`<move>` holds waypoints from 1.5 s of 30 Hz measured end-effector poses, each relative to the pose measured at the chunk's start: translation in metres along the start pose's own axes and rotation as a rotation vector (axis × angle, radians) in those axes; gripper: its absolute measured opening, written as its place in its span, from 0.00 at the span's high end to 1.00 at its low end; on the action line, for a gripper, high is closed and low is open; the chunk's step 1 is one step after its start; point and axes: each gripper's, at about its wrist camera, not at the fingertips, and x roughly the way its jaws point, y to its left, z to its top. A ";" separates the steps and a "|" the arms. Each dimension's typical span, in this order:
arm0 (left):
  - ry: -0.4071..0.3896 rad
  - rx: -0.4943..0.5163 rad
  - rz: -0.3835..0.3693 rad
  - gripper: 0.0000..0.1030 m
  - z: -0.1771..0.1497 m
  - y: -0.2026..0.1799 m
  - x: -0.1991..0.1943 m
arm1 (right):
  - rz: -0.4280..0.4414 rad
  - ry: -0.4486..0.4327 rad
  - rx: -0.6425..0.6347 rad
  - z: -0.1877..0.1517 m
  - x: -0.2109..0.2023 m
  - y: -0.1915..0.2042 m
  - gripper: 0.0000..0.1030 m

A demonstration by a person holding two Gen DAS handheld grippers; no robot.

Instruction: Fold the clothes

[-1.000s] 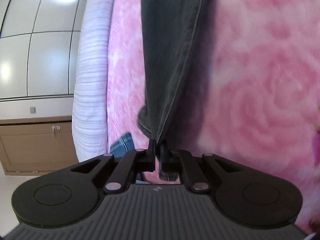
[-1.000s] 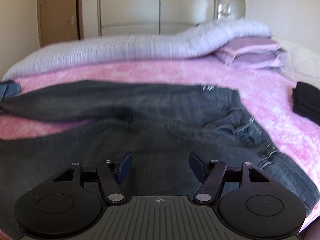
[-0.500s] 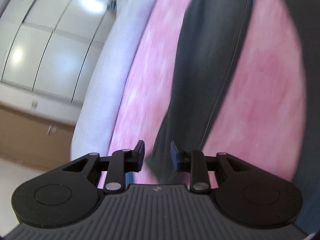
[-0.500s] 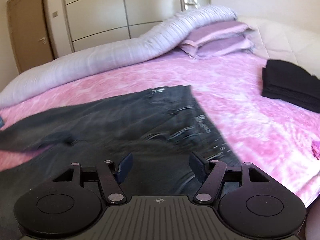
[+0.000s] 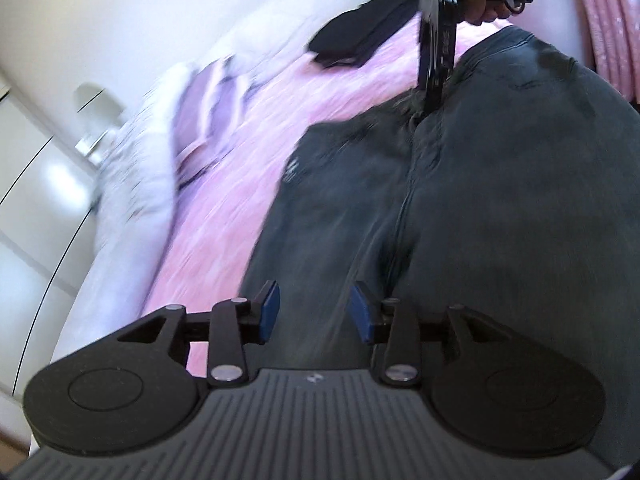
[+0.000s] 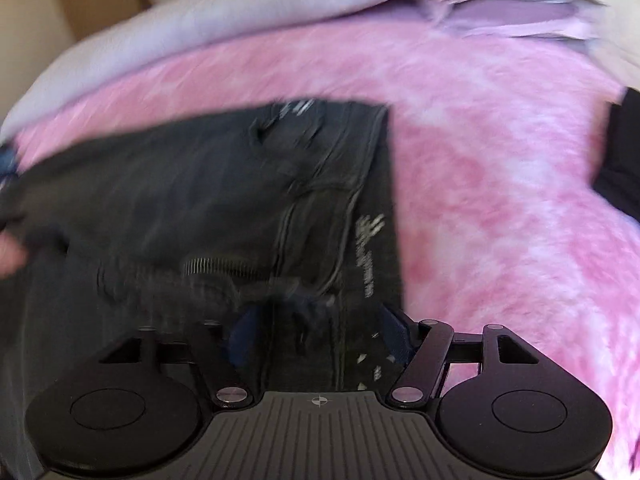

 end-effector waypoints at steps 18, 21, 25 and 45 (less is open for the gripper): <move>-0.046 -0.018 -0.076 0.65 0.018 -0.012 0.043 | 0.026 -0.178 -0.100 -0.012 -0.035 0.004 0.82; -0.046 -0.028 -0.077 0.65 0.016 -0.013 0.044 | 0.022 -0.105 -0.133 -0.014 -0.009 -0.005 0.53; -0.046 -0.035 -0.075 0.65 0.013 -0.016 0.047 | 0.076 -0.127 -0.146 -0.029 -0.009 -0.011 0.59; -0.065 -0.054 -0.064 0.64 0.010 -0.018 0.050 | 0.038 -0.086 -0.282 -0.018 -0.002 0.003 0.48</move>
